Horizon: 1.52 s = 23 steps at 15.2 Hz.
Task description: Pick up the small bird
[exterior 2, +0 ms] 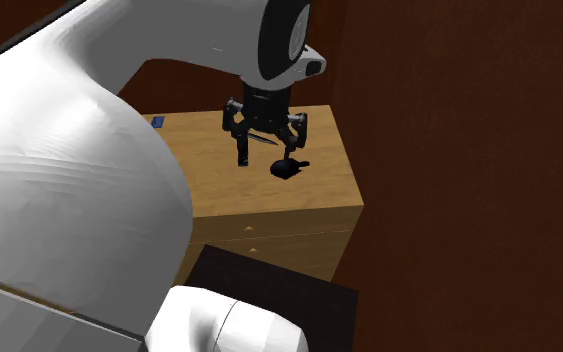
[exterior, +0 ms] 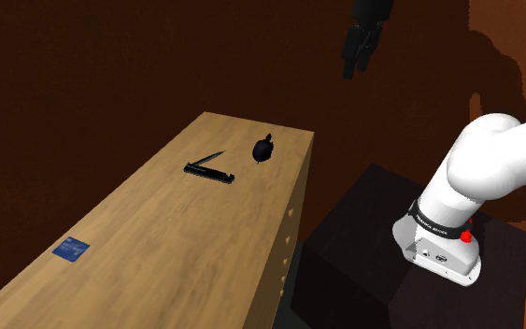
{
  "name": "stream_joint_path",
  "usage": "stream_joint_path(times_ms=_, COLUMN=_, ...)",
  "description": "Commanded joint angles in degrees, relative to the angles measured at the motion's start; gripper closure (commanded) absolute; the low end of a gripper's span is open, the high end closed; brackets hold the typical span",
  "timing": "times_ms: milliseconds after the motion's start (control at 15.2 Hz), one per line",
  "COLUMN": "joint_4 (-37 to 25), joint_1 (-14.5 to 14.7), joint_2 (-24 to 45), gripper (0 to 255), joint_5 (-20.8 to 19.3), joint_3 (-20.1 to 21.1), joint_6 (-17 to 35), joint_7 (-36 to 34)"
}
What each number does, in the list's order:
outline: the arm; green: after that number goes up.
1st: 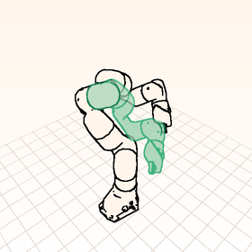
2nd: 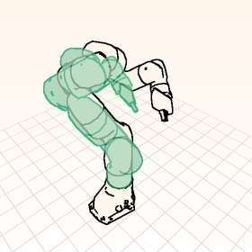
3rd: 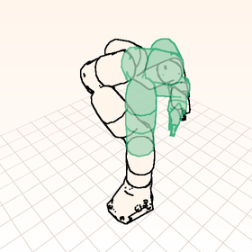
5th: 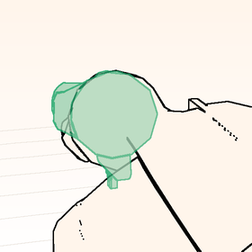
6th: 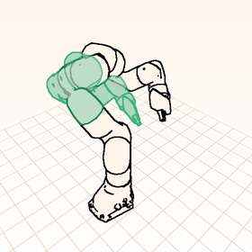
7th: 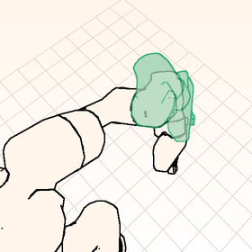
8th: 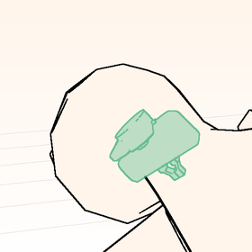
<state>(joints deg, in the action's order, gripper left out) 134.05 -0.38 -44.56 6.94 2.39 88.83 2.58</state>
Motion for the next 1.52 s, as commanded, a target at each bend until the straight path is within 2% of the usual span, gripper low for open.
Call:
stream_joint_path(times_ms=0, joint_4=0.0, joint_1=0.0, joint_2=0.0, gripper=0, joint_5=0.0, joint_3=0.0, joint_6=0.0, joint_7=0.0)
stream_joint_path(times_ms=396, joint_4=5.2, joint_1=-2.2, joint_2=6.2, gripper=0, joint_5=3.4, joint_3=3.4, joint_6=13.5, joint_7=-8.6)
stream_joint_path(times_ms=726, joint_4=7.3, joint_1=-3.9, joint_2=13.7, gripper=0, joint_5=5.6, joint_3=6.1, joint_6=24.9, joint_7=-15.4)
stream_joint_path(times_ms=1452, joint_4=4.6, joint_1=-7.7, joint_2=35.5, gripper=0, joint_5=7.0, joint_3=10.1, joint_6=48.2, joint_7=-30.4)
